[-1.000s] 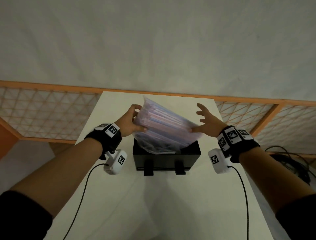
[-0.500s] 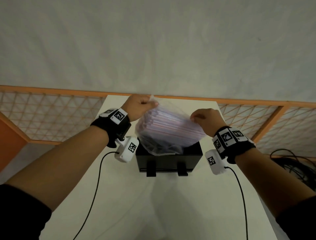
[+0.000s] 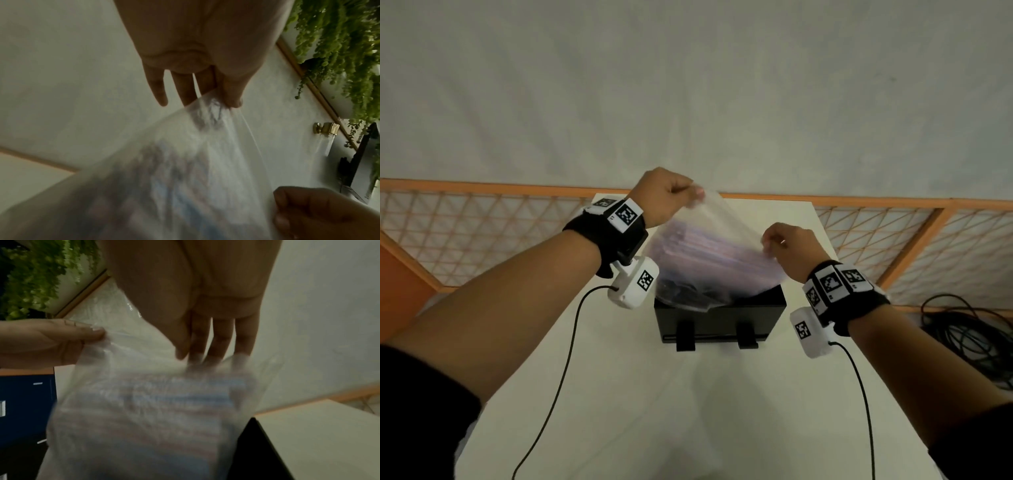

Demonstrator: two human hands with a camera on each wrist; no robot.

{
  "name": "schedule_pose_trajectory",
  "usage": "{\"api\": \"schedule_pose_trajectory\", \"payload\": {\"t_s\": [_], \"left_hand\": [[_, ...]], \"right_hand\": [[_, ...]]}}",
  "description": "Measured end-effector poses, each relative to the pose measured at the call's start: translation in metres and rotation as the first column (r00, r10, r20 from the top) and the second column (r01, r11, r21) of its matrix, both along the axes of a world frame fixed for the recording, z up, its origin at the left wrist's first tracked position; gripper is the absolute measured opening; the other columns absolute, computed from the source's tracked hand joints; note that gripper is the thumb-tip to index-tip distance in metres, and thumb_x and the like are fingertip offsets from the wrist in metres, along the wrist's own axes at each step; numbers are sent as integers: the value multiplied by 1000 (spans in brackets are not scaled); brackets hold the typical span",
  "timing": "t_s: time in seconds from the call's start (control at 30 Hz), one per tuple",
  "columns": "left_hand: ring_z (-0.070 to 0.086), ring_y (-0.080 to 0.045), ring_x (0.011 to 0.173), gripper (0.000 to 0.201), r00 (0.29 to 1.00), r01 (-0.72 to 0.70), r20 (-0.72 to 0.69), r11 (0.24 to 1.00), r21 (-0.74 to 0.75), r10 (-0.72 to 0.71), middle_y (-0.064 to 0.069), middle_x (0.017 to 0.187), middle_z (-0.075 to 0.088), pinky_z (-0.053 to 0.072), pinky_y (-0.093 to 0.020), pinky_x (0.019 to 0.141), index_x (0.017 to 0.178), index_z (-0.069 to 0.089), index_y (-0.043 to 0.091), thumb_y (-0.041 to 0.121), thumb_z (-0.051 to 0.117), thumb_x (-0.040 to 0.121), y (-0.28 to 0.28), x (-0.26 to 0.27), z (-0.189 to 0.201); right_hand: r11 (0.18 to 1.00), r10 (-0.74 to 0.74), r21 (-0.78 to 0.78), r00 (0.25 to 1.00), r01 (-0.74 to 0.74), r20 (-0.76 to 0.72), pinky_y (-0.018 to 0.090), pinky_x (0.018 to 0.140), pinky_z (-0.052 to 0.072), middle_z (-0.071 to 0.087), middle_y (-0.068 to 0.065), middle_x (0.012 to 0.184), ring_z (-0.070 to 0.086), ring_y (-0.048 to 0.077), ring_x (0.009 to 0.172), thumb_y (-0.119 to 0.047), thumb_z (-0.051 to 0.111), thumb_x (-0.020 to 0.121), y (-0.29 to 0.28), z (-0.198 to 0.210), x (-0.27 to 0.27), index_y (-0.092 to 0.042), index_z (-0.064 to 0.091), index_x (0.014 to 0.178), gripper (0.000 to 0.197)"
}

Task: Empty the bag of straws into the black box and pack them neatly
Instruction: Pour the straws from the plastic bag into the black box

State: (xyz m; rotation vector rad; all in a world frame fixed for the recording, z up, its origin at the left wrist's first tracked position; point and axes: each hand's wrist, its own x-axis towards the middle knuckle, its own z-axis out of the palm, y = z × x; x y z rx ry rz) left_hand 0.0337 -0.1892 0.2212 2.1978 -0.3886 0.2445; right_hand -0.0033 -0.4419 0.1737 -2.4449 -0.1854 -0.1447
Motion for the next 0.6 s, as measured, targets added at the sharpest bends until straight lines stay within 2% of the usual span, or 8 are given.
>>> {"api": "schedule_pose_trajectory", "payload": {"t_s": [0.07, 0.1, 0.2, 0.33, 0.43, 0.5, 0.53, 0.6], "left_hand": [[47, 5, 56, 19, 1000, -18, 14, 1000, -15, 19, 7, 63, 63, 39, -13, 61, 82, 75, 18, 28, 62, 91, -3, 0, 3], [51, 5, 60, 19, 1000, -21, 23, 1000, -9, 21, 4, 68, 66, 41, -11, 64, 87, 76, 16, 28, 62, 91, -7, -2, 4], [64, -6, 81, 18, 999, -27, 27, 998, -58, 29, -3, 89, 73, 46, -16, 83, 94, 75, 12, 25, 63, 91, -13, -2, 8], [68, -14, 82, 20, 1000, 10, 26, 997, -73, -8, -5, 86, 73, 49, -23, 87, 90, 75, 9, 24, 62, 91, -25, -3, 16], [66, -8, 81, 20, 999, -16, 47, 995, -94, 21, -5, 88, 74, 49, -21, 87, 90, 75, 10, 26, 62, 91, -26, -2, 19], [63, -1, 76, 19, 998, -33, 48, 993, -116, 39, -1, 86, 73, 47, -14, 83, 90, 75, 12, 26, 62, 91, -23, -2, 21], [63, 1, 75, 18, 999, -14, 31, 995, -99, 17, -1, 86, 73, 46, -13, 83, 90, 75, 13, 27, 62, 91, -24, -4, 22], [61, -2, 73, 18, 999, 44, -26, 998, -41, -45, -3, 85, 73, 45, -17, 80, 88, 75, 15, 27, 63, 90, -27, -7, 20]], "right_hand": [[997, -35, 76, 999, 33, 13, 13, 56, 39, 67, 3, 85, 58, 17, 73, -7, 45, 92, 2, -2, -1, -15, 61, 92, 17], [995, -49, 92, 999, 47, 20, 12, 57, 39, 67, 5, 86, 59, 18, 75, -7, 45, 92, 3, -2, 0, -15, 60, 92, 17], [993, -76, 93, 997, 76, -7, 14, 58, 40, 68, 6, 88, 60, 19, 77, -7, 44, 92, 2, -2, -3, -12, 61, 95, 18], [990, -91, 105, 995, 94, -28, 18, 59, 41, 67, 7, 87, 60, 19, 77, -5, 41, 92, -3, -3, -4, -11, 58, 96, 19], [985, -107, 146, 992, 96, 70, 24, 65, 42, 65, 6, 86, 60, 23, 78, -8, 42, 93, -6, -4, -9, -15, 56, 94, 15], [982, -108, 168, 981, 80, 160, 26, 73, 42, 64, 5, 93, 60, 24, 87, -14, 48, 93, -7, -6, -13, -16, 57, 102, 12], [991, -68, 127, 988, 51, 138, 26, 80, 42, 62, 4, 102, 58, 22, 97, -21, 52, 92, -6, -6, -14, -15, 55, 112, 21], [997, 31, -62, 997, -36, -68, 29, 92, 39, 54, 6, 122, 51, 24, 114, -33, 61, 87, -3, -15, -15, -15, 45, 130, 49]]}}
